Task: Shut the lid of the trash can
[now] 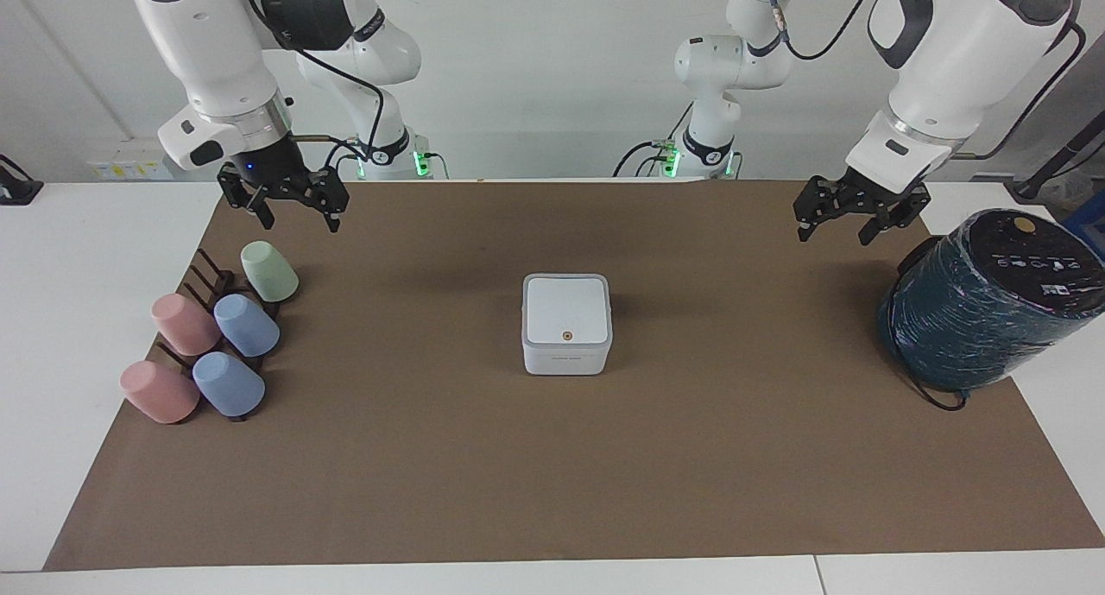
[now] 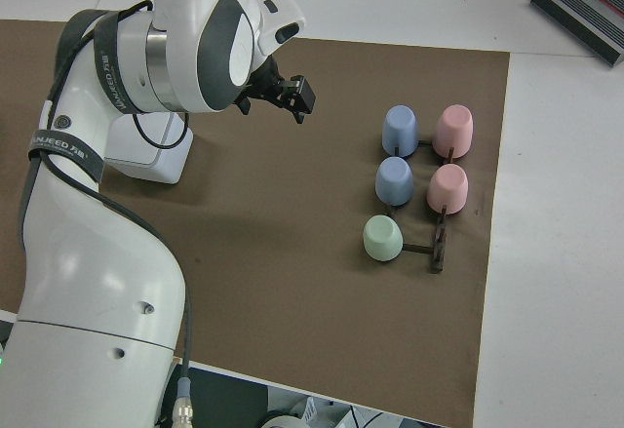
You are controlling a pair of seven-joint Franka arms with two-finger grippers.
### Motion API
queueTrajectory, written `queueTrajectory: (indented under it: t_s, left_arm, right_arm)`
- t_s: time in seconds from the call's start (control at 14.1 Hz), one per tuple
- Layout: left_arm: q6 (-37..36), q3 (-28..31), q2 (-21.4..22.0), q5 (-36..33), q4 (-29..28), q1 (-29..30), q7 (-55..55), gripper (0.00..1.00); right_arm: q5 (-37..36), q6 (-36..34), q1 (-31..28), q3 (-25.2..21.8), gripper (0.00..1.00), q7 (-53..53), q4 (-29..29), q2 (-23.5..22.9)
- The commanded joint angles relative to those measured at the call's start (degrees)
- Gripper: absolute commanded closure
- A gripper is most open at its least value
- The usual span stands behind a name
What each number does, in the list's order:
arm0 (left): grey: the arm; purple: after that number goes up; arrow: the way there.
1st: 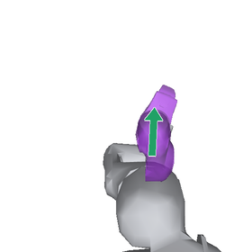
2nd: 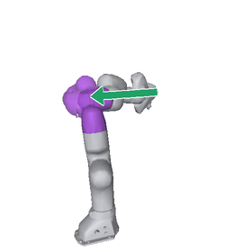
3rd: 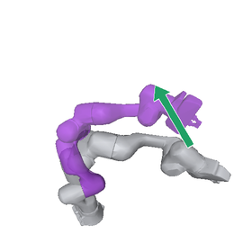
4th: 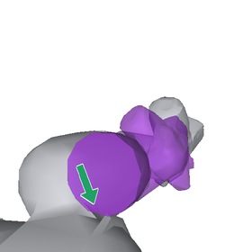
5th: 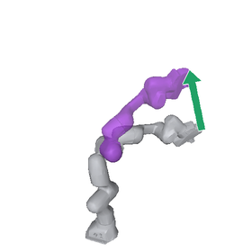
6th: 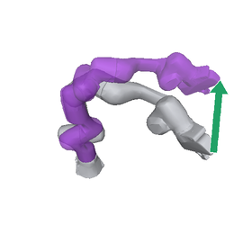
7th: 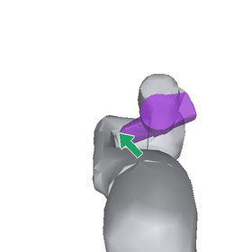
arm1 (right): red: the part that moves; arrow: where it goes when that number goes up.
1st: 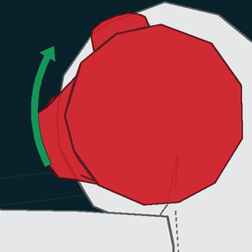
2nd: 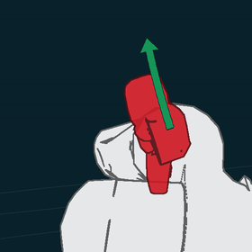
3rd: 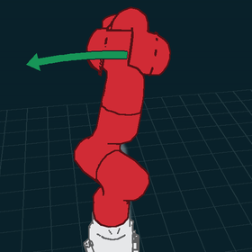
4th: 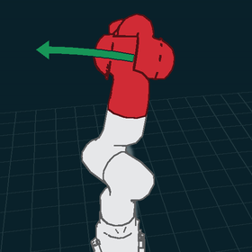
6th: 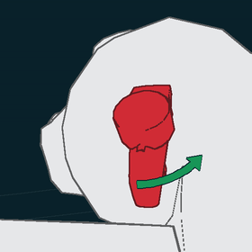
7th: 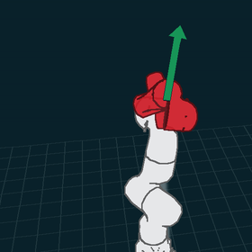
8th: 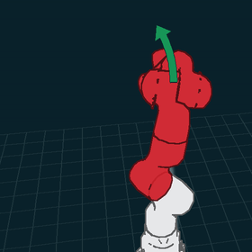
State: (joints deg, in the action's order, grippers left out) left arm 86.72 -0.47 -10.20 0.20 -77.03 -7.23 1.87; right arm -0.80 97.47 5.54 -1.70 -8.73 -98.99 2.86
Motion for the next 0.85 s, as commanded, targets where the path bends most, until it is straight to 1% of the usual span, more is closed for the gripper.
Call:
queueTrajectory:
  t_s: [0.0, 0.14, 0.78]
  left_arm:
    - [3.53, -0.14, 0.62, -1.61, -0.66, -0.60, 1.91, 0.00]
    - [5.11, -0.14, 0.62, -1.34, -0.84, -0.60, 2.35, 0.00]
    - [5.56, 0.21, 1.24, -1.52, -1.98, 0.19, 2.70, 0.00]
  right_arm:
    - [1.24, -0.35, -0.88, 0.30, 0.00, 1.43, -1.03, 1.19]
    - [1.24, -0.35, -0.88, 0.30, 0.00, 1.43, -1.03, 1.19]
    - [1.24, -0.35, -0.88, 0.30, 0.00, 1.43, -1.03, 1.19]
